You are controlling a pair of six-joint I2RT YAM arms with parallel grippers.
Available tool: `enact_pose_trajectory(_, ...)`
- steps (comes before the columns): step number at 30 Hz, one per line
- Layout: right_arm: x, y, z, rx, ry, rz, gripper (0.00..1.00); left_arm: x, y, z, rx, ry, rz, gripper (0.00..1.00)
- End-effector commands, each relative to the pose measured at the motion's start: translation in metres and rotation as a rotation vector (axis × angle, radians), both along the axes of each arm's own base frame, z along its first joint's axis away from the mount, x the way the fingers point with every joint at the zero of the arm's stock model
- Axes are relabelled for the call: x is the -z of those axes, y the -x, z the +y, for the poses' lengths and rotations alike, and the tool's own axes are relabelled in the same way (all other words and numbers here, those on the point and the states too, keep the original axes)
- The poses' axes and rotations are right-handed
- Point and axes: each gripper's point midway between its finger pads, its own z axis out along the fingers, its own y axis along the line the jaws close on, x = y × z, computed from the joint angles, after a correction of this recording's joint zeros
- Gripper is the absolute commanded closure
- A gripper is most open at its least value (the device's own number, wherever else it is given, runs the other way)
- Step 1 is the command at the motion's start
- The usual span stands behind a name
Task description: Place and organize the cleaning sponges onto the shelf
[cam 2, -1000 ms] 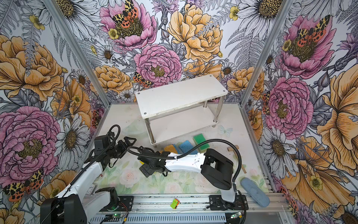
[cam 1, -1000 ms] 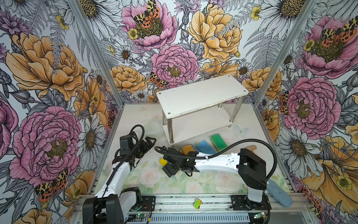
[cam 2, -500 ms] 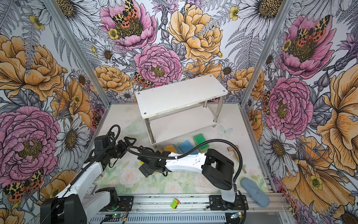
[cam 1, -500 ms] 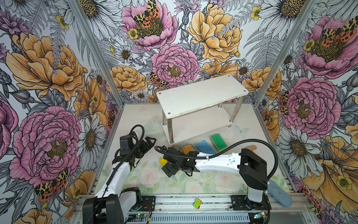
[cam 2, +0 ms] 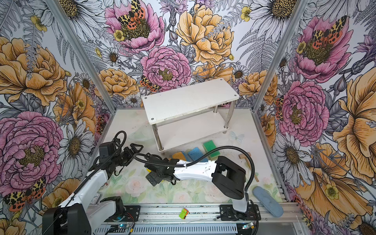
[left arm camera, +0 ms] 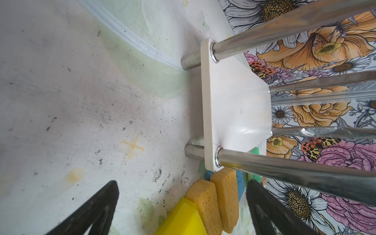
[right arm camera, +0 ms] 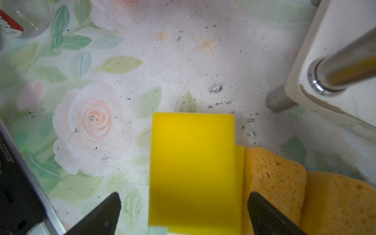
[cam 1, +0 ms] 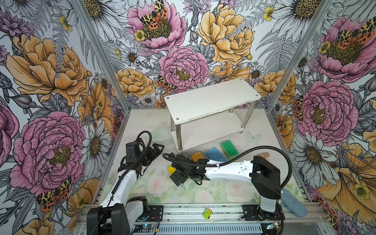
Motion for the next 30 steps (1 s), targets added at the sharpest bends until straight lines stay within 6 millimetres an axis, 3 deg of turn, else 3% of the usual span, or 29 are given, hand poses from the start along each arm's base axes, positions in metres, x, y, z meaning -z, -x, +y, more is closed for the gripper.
enact_pose_trajectory(1, -0.002, -0.003, 0.003, -0.012, 0.004, -0.012, 0.0, -0.005, -0.004, 0.0, 0.009, 0.005, -0.028, 0.01)
enact_pose_trajectory(30, 0.012, -0.011, -0.001, -0.003, -0.005, 0.015, 0.03, -0.004, -0.004, 0.0, 0.009, 0.004, -0.024, 0.01)
